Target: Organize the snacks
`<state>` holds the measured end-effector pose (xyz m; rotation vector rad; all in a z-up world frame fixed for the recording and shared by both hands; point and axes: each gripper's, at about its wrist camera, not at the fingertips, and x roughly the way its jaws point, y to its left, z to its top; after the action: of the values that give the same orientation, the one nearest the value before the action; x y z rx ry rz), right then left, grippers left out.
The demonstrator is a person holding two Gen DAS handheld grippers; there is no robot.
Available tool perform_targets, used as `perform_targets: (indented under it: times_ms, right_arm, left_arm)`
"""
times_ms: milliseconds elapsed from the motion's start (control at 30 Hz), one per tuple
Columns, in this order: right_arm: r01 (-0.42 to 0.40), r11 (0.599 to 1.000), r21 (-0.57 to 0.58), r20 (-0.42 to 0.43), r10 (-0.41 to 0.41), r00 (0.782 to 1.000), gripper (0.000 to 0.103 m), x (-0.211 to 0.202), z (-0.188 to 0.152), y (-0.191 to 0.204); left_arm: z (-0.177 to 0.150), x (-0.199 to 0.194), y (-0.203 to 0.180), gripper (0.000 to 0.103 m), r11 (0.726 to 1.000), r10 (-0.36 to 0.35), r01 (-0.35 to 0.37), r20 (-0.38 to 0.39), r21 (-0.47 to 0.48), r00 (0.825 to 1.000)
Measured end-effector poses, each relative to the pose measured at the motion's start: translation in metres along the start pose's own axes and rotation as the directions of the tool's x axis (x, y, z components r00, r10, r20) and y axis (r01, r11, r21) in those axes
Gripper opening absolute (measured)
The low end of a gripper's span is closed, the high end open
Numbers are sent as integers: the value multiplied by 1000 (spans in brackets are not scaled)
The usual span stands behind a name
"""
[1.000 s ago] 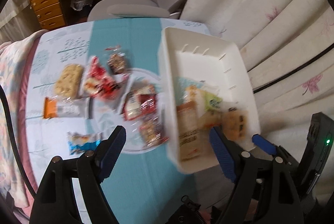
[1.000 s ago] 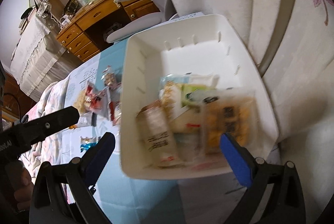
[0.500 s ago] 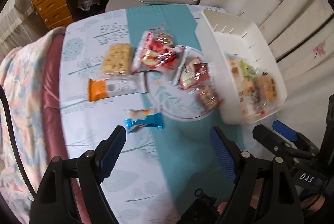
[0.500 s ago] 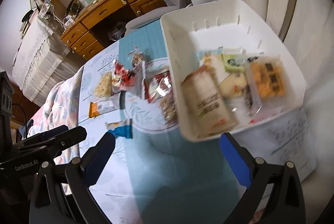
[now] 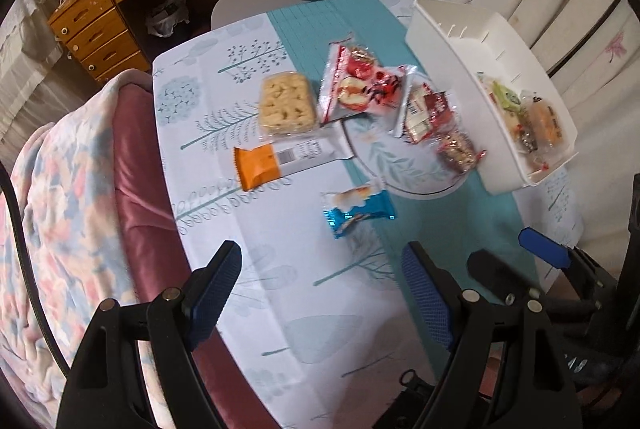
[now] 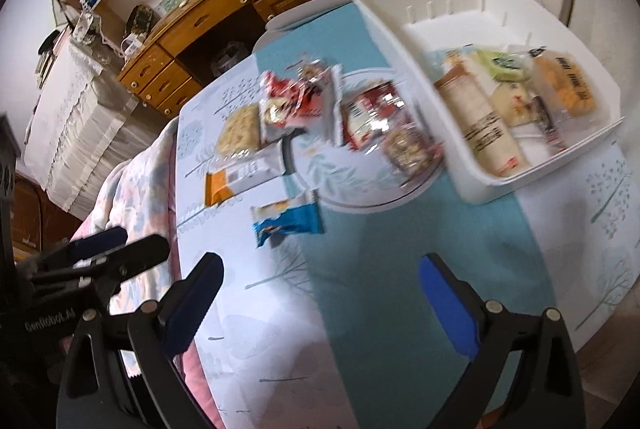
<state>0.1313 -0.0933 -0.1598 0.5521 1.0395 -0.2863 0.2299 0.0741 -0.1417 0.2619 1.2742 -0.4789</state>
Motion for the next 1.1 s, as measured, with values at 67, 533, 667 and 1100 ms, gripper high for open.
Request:
perform_targets:
  times_ms: [67,533,667,1100]
  right_arm:
    - [0,1000,-16,1,0,1000,96,6,-3,8]
    - [32,971,-238,37,-23,999,93,52,-17,41]
    - [49,938,-342,79,-23,997,90,67,-23,46]
    - [97,811,-577,111,-40,993,83,114,-24,54]
  left_arm:
    - [2,6,8,81,1000,3,-3,-9,13,1000]
    - [25,71,26,81,979,37,-37,0,199,999]
    - [30,92,32,81,973,14,-18,19,230,1000]
    - [51,144,41,81,971,-56,50,19,235,998]
